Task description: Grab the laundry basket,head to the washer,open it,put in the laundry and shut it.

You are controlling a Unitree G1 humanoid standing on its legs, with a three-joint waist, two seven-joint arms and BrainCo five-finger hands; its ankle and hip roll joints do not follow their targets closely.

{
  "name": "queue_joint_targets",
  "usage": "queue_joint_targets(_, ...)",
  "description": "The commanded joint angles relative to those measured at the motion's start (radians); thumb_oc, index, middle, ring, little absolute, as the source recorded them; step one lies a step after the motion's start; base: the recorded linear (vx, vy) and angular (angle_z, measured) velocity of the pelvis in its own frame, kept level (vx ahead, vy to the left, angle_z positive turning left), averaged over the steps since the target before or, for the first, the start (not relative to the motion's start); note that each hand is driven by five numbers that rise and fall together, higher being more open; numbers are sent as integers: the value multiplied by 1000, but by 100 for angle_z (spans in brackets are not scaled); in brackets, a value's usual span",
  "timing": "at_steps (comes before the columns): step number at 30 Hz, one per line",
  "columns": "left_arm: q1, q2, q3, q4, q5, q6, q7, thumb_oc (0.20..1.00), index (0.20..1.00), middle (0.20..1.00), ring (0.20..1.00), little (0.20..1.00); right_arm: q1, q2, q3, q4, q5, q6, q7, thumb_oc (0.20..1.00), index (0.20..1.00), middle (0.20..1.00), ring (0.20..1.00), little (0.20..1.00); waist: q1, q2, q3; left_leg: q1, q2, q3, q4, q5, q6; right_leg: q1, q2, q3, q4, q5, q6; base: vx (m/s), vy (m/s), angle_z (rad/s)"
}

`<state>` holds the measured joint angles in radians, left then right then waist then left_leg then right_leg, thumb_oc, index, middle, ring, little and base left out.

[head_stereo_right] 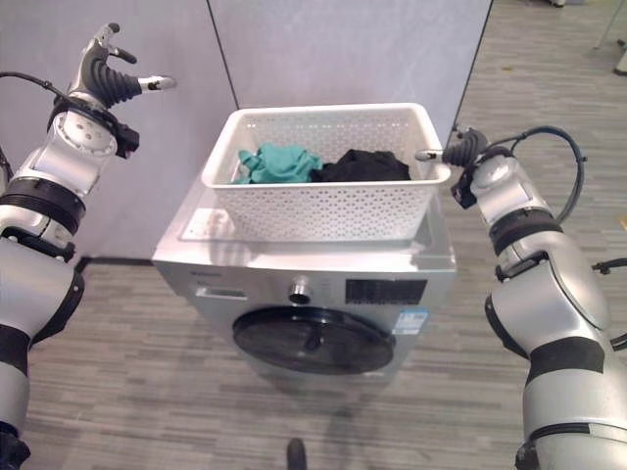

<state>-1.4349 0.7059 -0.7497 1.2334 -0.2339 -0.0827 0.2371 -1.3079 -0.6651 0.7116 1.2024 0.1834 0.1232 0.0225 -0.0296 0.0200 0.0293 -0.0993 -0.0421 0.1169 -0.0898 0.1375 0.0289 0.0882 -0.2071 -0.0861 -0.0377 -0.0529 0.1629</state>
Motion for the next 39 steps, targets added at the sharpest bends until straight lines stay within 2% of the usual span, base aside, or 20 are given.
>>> queue_joint_targets(1,-117,65,36,69,-27,-41,53,1000,1000,1000,1000,1000,-137,-53,36,83,45,-58,-57,1000,1000,1000,1000,1000,22,24,-20,60,36,2,15,-145,-59,-8,-70,-8,7,133,60,0,0,0)
queue_joint_targets(6,-74,105,108,-8,-91,-66,73,1000,1000,1000,1000,1000,-136,-114,-8,49,103,-75,-88,1000,1000,1000,1000,1000,35,22,-22,75,37,3,20,-155,-59,8,-71,-13,-2,131,63,2,-8,0)
queue_joint_targets(7,-30,161,161,-100,-110,-87,97,1000,1000,1000,1000,1000,-110,-176,-45,-1,125,-86,-109,1000,1000,1000,1000,1000,44,19,-23,81,41,4,21,-158,-60,16,-70,-19,-5,125,64,7,-31,0)
queue_joint_targets(10,6,191,192,-153,-94,-90,116,1000,1000,1000,1000,1000,-78,-211,-80,-58,142,-96,-123,1000,1000,1000,1000,1000,45,19,-25,84,43,4,23,-160,-61,19,-70,-21,-5,120,63,3,-31,-1)
queue_joint_targets(11,137,279,292,-321,-47,-97,159,1000,1000,1000,1000,1000,43,-299,-193,-223,161,-114,-158,1000,1000,1000,1000,1000,51,17,-29,86,46,4,29,-164,-61,22,-69,-21,0,112,61,-33,-60,-1)
queue_joint_targets(13,304,345,444,-489,-27,-105,179,1000,1000,1000,1000,1000,207,-385,-339,-420,116,-123,-198,1000,1000,1000,1000,1000,56,20,-29,81,53,6,36,-160,-59,17,-65,-22,2,104,56,-53,-90,-2)
queue_joint_targets(14,572,395,658,-679,39,-105,197,1000,1000,1000,1000,1000,504,-422,-605,-676,54,-139,-241,1000,1000,1000,1000,1000,61,23,-34,84,58,3,42,-165,-58,19,-62,-20,5,91,52,16,-110,-1)
queue_joint_targets(15,696,395,747,-755,73,-105,197,1000,1000,1000,1000,1000,644,-419,-725,-763,22,-147,-258,1000,1000,1000,1000,1000,66,20,-40,95,59,-3,41,-180,-59,32,-62,-25,5,66,50,-35,-170,-2)
queue_joint_targets(16,887,404,908,-817,106,-114,211,1000,1000,1000,1000,1000,852,-393,-911,-894,-20,-163,-282,1000,1000,1000,1000,1000,69,19,-35,88,65,-9,52,-167,-58,29,-55,-20,11,65,41,30,-121,-7)
queue_joint_targets(17,899,401,915,-826,107,-112,209,1000,1000,1000,1000,1000,866,-391,-919,-905,-23,-160,-281,1000,1000,1000,1000,1000,69,18,-41,97,64,-12,48,-181,-60,37,-56,-22,10,54,43,-90,-132,-7)
queue_joint_targets(20,1214,338,1163,-891,122,-110,208,1000,1000,1000,1000,1000,1161,-293,-1146,-1048,-40,-185,-265,1000,1000,1000,1000,1000,74,18,-27,92,80,-15,60,-166,-62,34,-38,-16,16,17,24,-56,-105,-6)
queue_joint_targets(21,1236,332,1177,-906,123,-106,205,1000,1000,1000,1000,1000,1174,-288,-1150,-1062,-41,-180,-262,1000,1000,1000,1000,1000,71,18,-31,97,80,-16,58,-171,-63,39,-39,-17,18,11,24,-66,-106,-1)
queue_joint_targets(24,1543,149,1369,-877,112,-92,198,1000,1000,1000,1000,1000,1425,-60,-1230,-1135,-33,-198,-224,1000,1000,1000,1000,1000,75,13,-17,96,107,-25,75,-158,-76,54,-10,-20,12,-24,-8,-84,-217,2)
queue_joint_targets(25,1547,148,1370,-878,112,-91,197,1000,1000,1000,1000,1000,1427,-59,-1228,-1137,-33,-197,-224,1000,1000,1000,1000,1000,74,12,-22,100,107,-27,72,-167,-78,58,-10,-21,10,-31,-7,-161,-209,-1)
queue_joint_targets(27,1628,19,1374,-796,85,-73,185,1000,1000,1000,1000,1000,1550,94,-1169,-1178,-35,-199,-172,1000,1000,1000,1000,1000,76,3,6,76,135,-43,103,-144,-94,59,19,-19,19,-56,-37,-157,-235,4)
queue_joint_targets(28,1629,19,1373,-796,86,-74,185,1000,1000,1000,1000,1000,1552,94,-1169,-1179,-35,-199,-171,1000,1000,1000,1000,1000,75,3,2,77,136,-45,102,-149,-96,60,20,-20,19,-60,-37,-244,-312,16)
queue_joint_targets(29,1663,-79,1344,-739,24,-70,152,1000,1000,1000,1000,1000,1622,173,-1104,-1180,5,-200,-114,1000,1000,1000,1000,1000,77,-4,28,42,164,-67,126,-122,-113,59,52,-14,24,-74,-63,-215,-273,21)
queue_joint_targets(31,1661,-151,1263,-665,-12,-68,121,1000,1000,1000,1000,1000,1654,220,-1003,-1157,61,-209,-60,1000,1000,1000,1000,1000,78,-11,50,19,187,-93,141,-99,-125,65,84,-15,28,-89,-89,-259,-319,29)
queue_joint_targets(34,1586,-216,1094,-474,-56,-47,66,1000,1000,1000,1000,1000,1599,205,-812,-1084,79,-196,-20,1000,1000,1000,1000,1000,95,-16,89,-18,214,-154,158,-46,-141,54,140,-27,73,-123,-130,-210,-277,51)
queue_joint_targets(39,1491,-350,924,-270,-174,-37,4,1000,1000,1000,1000,1000,1429,151,-603,-1011,36,-201,-15,1000,1000,1000,1000,1000,111,-4,116,-46,236,-225,91,37,-160,38,198,-72,77,-139,-153,-170,-193,46)
